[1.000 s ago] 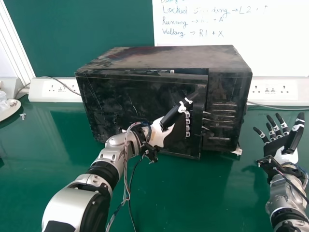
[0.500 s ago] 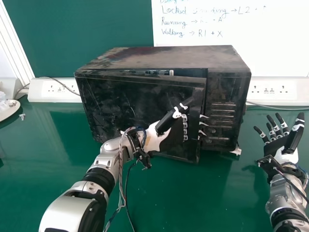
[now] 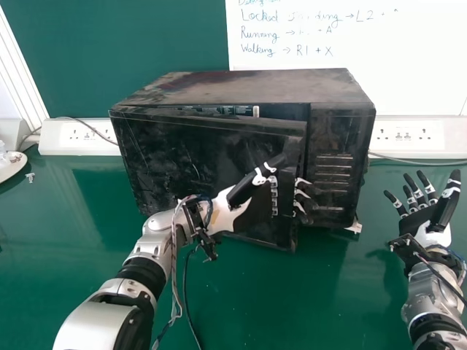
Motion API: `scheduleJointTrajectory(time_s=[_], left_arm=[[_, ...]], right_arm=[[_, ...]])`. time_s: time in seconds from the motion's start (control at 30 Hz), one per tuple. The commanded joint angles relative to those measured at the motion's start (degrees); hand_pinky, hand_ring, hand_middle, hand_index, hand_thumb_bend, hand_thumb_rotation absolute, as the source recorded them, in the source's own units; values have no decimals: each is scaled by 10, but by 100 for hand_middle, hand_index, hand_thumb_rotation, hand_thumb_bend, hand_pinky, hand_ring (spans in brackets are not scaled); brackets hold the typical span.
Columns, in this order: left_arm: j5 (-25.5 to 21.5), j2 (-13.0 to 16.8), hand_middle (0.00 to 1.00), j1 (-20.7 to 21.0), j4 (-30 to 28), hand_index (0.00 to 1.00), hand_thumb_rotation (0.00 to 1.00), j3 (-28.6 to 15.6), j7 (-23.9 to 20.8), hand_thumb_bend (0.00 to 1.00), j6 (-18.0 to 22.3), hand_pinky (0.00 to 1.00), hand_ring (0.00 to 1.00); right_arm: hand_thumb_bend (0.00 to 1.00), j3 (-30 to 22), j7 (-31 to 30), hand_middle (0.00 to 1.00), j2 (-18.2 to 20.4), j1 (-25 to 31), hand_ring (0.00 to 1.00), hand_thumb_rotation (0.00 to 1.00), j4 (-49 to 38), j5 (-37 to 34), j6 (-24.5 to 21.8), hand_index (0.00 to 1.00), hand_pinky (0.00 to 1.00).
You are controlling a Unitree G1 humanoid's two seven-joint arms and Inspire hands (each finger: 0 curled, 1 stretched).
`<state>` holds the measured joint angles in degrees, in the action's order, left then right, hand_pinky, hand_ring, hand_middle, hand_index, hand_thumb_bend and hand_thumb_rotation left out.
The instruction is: Open the door of oven
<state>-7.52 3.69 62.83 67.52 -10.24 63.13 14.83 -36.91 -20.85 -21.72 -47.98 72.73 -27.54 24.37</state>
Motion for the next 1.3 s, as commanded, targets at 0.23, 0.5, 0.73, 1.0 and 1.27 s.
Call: scheduleJointTrajectory(time_s=[0.23,0.5,0.73,1.0,1.27], left_arm=[[-5,23,81,-26,-16,89,91,6,15,88,51,51,69],[-17,36,77,-41,-34,88,84,4,40,92,36,46,63],[-49,52,77,-54,-60,85,82,-1,104,93,-10,46,63],[-75,66,77,-73,-83,86,87,-5,174,86,1,45,62],[-97,83,76,-91,-102,85,88,-8,220,84,5,43,58]], right_arm=[[98,-1,3,55,0,-6,42,88,-3,-1,2,65,38],[97,-1,7,52,0,-8,39,88,-3,-1,1,63,35],[98,-2,4,49,-2,-8,37,87,-1,-2,-1,62,33],[98,-2,3,47,-3,-7,36,86,-1,-2,-2,60,31],[97,-2,6,46,-3,-7,34,86,-1,-1,-2,58,30]])
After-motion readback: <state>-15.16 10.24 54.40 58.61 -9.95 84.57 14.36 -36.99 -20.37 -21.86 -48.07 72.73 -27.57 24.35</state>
